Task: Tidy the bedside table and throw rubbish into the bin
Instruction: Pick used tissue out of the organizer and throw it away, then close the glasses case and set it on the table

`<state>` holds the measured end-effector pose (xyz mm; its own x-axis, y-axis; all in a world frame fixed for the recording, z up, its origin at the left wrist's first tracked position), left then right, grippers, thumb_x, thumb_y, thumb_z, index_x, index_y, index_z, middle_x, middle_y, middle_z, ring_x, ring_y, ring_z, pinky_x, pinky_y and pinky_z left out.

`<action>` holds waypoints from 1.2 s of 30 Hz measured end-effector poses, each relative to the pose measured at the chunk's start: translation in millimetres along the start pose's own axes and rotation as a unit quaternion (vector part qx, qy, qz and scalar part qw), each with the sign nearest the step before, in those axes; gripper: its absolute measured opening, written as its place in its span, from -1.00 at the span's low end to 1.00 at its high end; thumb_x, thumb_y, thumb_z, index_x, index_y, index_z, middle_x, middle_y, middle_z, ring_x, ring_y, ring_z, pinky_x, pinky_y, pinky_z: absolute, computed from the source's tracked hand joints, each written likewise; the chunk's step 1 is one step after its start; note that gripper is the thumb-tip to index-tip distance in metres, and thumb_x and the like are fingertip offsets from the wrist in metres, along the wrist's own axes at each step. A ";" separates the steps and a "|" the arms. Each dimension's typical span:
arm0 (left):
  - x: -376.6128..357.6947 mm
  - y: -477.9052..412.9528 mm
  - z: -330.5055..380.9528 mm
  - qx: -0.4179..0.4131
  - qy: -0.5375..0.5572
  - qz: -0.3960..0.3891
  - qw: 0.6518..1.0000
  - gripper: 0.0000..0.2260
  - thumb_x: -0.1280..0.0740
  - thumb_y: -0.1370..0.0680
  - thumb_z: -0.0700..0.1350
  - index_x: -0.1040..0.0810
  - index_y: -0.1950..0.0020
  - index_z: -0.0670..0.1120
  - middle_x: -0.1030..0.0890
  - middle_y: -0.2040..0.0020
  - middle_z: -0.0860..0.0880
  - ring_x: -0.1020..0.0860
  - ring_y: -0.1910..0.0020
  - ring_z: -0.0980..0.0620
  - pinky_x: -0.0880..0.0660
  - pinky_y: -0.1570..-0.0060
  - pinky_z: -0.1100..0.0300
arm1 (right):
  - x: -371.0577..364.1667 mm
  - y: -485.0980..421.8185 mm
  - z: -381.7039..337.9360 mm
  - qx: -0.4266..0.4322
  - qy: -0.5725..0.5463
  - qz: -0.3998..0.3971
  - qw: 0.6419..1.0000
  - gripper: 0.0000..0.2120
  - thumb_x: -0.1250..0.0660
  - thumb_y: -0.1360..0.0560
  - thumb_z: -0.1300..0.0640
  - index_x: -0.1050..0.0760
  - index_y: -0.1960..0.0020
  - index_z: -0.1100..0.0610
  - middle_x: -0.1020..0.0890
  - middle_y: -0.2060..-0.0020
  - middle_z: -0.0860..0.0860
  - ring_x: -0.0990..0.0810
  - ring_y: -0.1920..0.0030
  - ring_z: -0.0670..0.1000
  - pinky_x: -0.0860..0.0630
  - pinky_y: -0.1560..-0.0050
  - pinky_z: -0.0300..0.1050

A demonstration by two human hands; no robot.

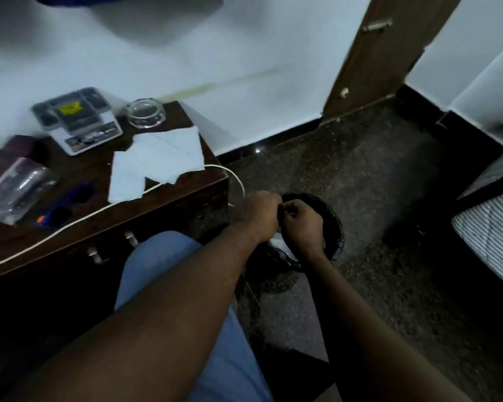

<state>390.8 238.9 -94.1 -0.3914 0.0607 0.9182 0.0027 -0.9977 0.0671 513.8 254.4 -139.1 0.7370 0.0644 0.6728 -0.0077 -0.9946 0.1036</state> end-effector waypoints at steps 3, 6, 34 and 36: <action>29.5 21.5 -8.3 0.011 0.003 0.060 0.998 -0.82 -0.30 -0.54 -0.06 -0.66 -0.08 0.02 -0.66 -0.03 -0.07 -0.64 -0.02 -0.16 -0.59 0.06 0.00 | 3.8 17.4 -31.8 0.029 -0.027 0.000 0.999 -0.83 -0.33 -0.49 0.01 -0.67 0.03 0.01 -0.73 0.14 -0.04 -0.68 0.10 0.01 -0.64 0.02 0.08; 57.5 47.0 -17.0 0.006 0.000 0.089 0.996 -0.80 -0.27 -0.54 -0.04 -0.67 -0.05 0.00 -0.67 0.01 -0.07 -0.64 0.00 -0.17 -0.59 0.09 -0.01 | 6.9 35.5 -63.5 0.074 -0.020 -0.001 0.997 -0.83 -0.33 -0.48 0.04 -0.67 0.07 0.05 -0.74 0.14 0.02 -0.69 0.07 0.08 -0.61 0.02 0.03; 184.4 233.6 -265.0 0.203 -0.010 0.221 0.954 -0.58 -0.40 -0.47 -0.07 -0.53 -0.34 0.02 -0.67 -0.21 -0.09 -0.62 -0.17 -0.17 -0.55 -0.05 0.06 | -185.9 129.7 -314.3 0.408 0.067 -0.240 0.878 -0.93 -0.43 -0.49 0.08 -0.61 0.09 0.08 -0.71 0.10 -0.01 -0.66 0.05 0.09 -0.55 0.04 0.00; 177.2 225.1 -283.4 0.197 -0.012 0.208 0.958 -0.56 -0.37 -0.45 -0.06 -0.53 -0.35 0.03 -0.66 -0.21 -0.09 -0.62 -0.17 -0.17 -0.57 -0.08 0.03 | -203.3 118.1 -305.4 0.404 0.053 -0.250 0.878 -0.91 -0.42 -0.48 0.06 -0.60 0.05 0.05 -0.71 0.09 -0.03 -0.67 0.04 0.07 -0.58 0.00 0.03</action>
<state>61.2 16.8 -26.9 -0.2604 -0.3338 0.9060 0.5022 -0.8482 -0.1682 156.7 148.8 -39.9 0.4448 0.4740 0.7599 0.8126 -0.5703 -0.1200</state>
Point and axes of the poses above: each hand's wrist, its own y-axis away from the middle knuckle, its own x-axis out of the back of the hand, z = x × y, the point moved 1 cm from there along -y, towards the middle knuckle
